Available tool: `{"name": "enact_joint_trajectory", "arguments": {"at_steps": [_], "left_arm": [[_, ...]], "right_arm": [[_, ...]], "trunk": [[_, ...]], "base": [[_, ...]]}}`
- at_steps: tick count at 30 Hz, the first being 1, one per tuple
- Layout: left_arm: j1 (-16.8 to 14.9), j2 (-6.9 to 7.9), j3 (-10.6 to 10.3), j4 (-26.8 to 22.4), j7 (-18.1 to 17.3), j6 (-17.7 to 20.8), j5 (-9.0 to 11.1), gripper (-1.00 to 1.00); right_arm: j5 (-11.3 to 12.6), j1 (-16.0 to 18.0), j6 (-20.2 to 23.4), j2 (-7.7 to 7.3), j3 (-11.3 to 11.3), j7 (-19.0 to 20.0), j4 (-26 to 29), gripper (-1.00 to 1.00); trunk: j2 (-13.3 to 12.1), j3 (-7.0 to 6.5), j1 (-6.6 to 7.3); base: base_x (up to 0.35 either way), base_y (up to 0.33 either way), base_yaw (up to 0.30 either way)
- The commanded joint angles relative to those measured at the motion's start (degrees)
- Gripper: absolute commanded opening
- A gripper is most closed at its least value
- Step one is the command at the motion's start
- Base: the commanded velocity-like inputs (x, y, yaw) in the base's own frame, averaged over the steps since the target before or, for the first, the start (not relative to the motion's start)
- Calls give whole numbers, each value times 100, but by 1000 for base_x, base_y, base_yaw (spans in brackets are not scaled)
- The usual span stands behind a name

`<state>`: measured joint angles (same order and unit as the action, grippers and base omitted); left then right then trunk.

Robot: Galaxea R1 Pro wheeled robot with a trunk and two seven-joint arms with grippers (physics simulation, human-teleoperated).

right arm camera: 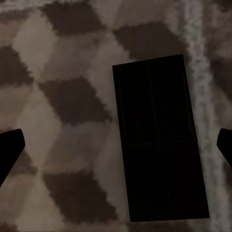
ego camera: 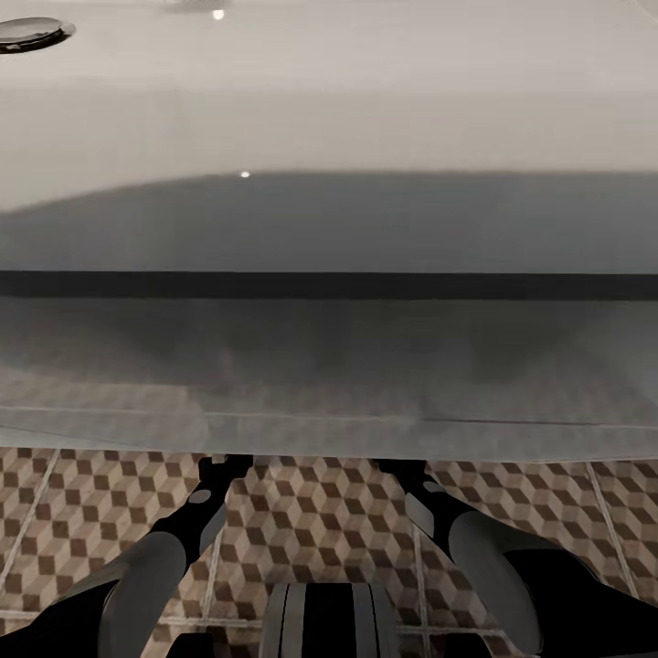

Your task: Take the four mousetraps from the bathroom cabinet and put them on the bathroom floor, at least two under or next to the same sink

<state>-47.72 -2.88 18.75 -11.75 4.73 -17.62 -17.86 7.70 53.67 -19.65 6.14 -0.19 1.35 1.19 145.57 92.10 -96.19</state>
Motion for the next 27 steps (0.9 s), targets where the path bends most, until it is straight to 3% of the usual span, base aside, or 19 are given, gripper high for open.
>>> {"name": "enact_joint_trajectory", "arguments": {"at_steps": [1, 27], "left_arm": [[-2, -2, 22, 6, 45, -21, -68, -100], [0, 15, 30, 201, 45, -23, -59, -100]], "right_arm": [[47, 3, -21, 1, 2, 14, -6, 100], [47, 3, -21, 1, 2, 14, -5, 100]], "trunk": [[1, 3, 1], [1, 3, 1]], "base": [[2, 0, 0], [0, 0, 0]]}}
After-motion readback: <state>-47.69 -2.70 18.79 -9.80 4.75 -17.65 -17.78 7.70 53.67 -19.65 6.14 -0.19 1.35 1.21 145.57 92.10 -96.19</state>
